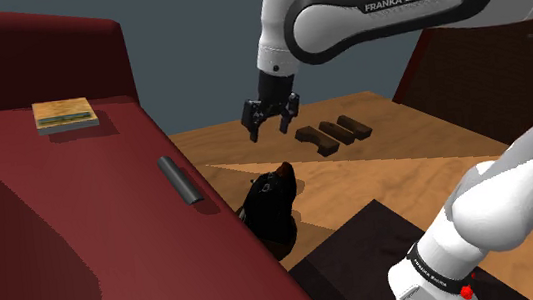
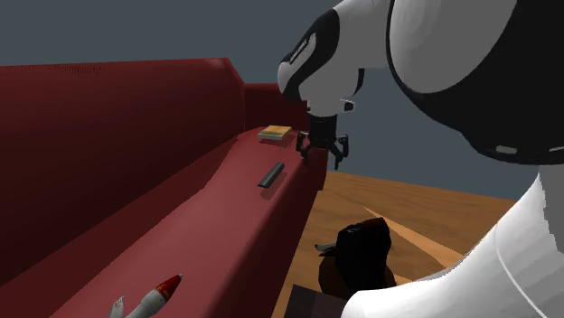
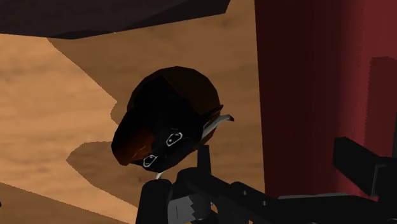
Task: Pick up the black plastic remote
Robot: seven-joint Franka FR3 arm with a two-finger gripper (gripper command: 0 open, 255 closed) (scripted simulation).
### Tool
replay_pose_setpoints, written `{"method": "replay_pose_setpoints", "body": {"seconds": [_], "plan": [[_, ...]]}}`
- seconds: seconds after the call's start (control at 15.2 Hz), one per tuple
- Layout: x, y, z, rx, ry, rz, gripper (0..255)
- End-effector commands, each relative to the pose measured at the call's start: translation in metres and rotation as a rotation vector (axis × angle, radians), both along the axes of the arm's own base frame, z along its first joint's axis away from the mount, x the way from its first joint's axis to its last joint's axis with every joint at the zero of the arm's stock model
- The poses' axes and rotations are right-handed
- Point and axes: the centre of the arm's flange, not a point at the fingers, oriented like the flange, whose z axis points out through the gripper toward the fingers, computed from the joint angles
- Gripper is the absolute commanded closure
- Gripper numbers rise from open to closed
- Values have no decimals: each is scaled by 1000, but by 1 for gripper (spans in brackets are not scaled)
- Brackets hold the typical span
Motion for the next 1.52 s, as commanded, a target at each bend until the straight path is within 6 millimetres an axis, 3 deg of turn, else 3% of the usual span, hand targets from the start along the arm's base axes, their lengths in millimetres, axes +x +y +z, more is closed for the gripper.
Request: {"method": "replay_pose_setpoints", "body": {"seconds": [0.0, 1.06, 1.45], "plan": [[13, 24, -10, 4, 1, -3, 0], [113, 194, -70, 17, 5, -15, 0], [113, 194, -102, 17, 5, -15, 0]]}}
